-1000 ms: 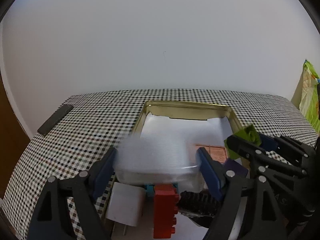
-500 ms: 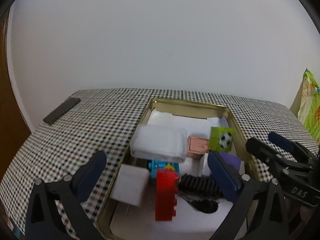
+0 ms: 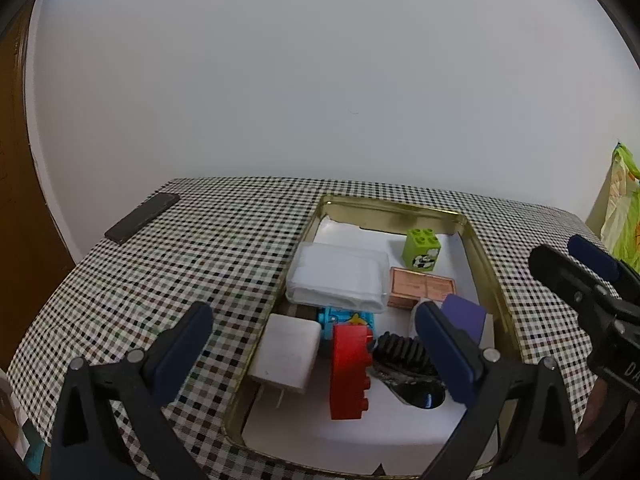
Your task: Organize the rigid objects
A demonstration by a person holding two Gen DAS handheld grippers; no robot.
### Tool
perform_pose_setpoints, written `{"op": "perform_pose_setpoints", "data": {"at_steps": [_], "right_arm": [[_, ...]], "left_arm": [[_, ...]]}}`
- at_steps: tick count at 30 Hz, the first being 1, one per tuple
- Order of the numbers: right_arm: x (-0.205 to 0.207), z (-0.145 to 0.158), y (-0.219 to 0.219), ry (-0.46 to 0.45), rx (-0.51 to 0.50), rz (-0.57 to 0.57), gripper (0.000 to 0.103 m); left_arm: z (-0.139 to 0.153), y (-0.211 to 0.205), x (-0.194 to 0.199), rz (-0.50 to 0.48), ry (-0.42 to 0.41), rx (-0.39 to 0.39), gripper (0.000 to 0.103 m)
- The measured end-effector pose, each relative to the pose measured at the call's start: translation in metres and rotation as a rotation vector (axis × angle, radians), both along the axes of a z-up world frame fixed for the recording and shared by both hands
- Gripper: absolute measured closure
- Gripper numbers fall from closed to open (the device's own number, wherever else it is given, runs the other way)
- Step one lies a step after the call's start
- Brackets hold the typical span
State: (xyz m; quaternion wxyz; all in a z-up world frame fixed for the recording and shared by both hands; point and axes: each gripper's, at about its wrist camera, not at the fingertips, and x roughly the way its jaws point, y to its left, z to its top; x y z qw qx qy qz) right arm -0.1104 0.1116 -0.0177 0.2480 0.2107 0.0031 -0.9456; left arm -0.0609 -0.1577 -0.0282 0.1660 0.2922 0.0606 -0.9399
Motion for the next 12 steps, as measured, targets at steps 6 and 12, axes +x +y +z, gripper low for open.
{"op": "perform_pose_setpoints", "data": {"at_steps": [6, 12], "right_arm": [[-0.0006, -0.0052, -0.0029, -0.007, 0.002, 0.010, 0.011], [-0.0014, -0.0081, -0.0023, -0.016, -0.003, 0.009, 0.011]], "left_arm": [[0.0004, -0.0039, 0.0023, 0.006, 0.020, 0.008, 0.001], [0.0011, 0.0008, 0.0030, -0.008, 0.029, -0.019, 0.001]]}}
